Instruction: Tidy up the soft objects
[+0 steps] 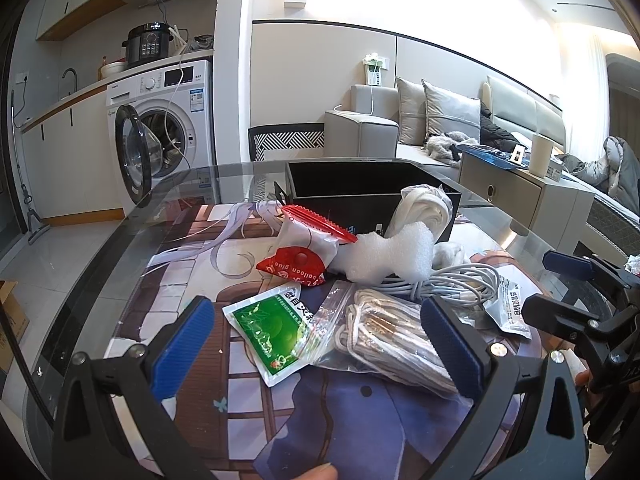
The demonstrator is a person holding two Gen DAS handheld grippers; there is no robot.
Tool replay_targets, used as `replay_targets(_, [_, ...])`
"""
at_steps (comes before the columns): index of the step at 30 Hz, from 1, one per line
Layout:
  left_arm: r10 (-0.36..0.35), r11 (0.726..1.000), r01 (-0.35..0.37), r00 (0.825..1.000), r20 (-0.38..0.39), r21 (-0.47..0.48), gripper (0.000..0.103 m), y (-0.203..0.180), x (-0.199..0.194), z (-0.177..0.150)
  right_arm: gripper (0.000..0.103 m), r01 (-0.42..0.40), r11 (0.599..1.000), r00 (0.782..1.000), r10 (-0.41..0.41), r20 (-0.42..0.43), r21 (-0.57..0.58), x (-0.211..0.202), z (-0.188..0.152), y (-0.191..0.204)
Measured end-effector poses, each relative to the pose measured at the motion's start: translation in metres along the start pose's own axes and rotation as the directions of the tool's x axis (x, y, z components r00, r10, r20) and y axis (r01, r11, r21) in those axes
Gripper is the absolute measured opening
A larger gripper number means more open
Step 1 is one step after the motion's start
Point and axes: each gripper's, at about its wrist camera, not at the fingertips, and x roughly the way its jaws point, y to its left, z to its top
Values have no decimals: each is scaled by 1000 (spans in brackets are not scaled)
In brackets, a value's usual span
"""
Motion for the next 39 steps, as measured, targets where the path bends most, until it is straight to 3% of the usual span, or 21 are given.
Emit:
replay_targets(13, [-5,1000,5,1000,-9,-14,103,2,1,0,103,3,1000,1000,-3,-3,2,3,0,-1])
replay_targets(33, [27,999,-28,999,-26,-29,103,25,7,19,103,25,998,994,-30,-103,-51,12,9,-10])
replay_targets(39, [19,999,-23,994,-107,-31,103,32,18,21,103,12,997,983,-26,-183,-78,19,12,-18])
